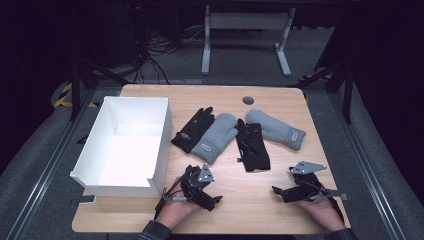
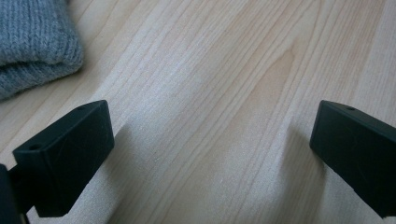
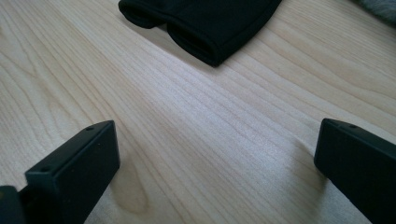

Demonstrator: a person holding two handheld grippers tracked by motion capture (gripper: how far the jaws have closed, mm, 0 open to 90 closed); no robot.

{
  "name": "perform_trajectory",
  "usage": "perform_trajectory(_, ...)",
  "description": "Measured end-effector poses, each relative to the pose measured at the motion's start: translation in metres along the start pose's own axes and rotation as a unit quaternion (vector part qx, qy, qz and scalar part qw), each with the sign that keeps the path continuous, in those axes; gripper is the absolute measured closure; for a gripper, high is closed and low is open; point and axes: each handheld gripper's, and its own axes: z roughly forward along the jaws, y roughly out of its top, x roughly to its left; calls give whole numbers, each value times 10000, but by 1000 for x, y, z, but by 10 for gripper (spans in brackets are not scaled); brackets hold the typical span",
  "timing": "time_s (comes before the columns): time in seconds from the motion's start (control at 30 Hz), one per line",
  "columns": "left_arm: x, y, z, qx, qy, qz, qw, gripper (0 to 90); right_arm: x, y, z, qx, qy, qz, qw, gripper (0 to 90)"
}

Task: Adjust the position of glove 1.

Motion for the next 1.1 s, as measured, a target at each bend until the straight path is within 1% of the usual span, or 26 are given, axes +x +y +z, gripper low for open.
perform_trajectory(0.27, 0, 1, 0, 51, 9, 23, 10000, 2, 0, 0, 0, 4, 2, 6, 10000, 5)
perform_trajectory(0.33, 0, 2, 0, 61, 14, -8, 10000, 4, -1, 0, 0, 2, 17, -17, 10000, 5)
perform_trajectory(0.37, 0, 2, -1, 120, 30, -78, 9999, 4, -1, 1, 1, 6, 20, -15, 10000, 4)
perform_trajectory(0.43, 1, 2, -2, 125, 58, -60, 9999, 18, -1, 1, 1, 5, 15, -15, 10000, 3)
perform_trajectory(0.47, 1, 3, -3, 163, 72, -113, 9998, 20, -1, 1, 1, 4, 16, -21, 10000, 3)
perform_trajectory(0.5, 3, 4, -4, 164, 60, -186, 9997, 20, -1, 1, 1, 6, 14, -24, 10000, 3)
perform_trajectory(0.6, 4, 5, -6, 129, 74, -229, 9996, 20, -1, 1, 1, 7, 14, -25, 10000, 3)
perform_trajectory(0.7, 5, 10, -10, 102, 146, -281, 9994, 22, -1, 1, 1, 4, 18, -23, 10000, 3)
perform_trajectory(0.83, 7, 15, -12, 65, 165, -319, 9993, 23, -1, 1, 1, 5, 14, -24, 10000, 3)
perform_trajectory(0.93, 8, 19, -12, 69, 199, -319, 9993, 22, -1, 1, 1, 4, 18, -23, 10000, 3)
perform_trajectory(1.03, 9, 24, -14, 91, 302, -279, 9991, 23, -1, 1, 1, 4, 18, -23, 10000, 3)
perform_trajectory(1.07, 10, 26, -14, 99, 307, -270, 9991, 23, -1, 1, 1, 5, 18, -23, 10000, 3)
perform_trajectory(1.1, 11, 28, -14, 74, 317, -302, 9990, 23, -1, 1, 1, 4, 18, -23, 10000, 3)
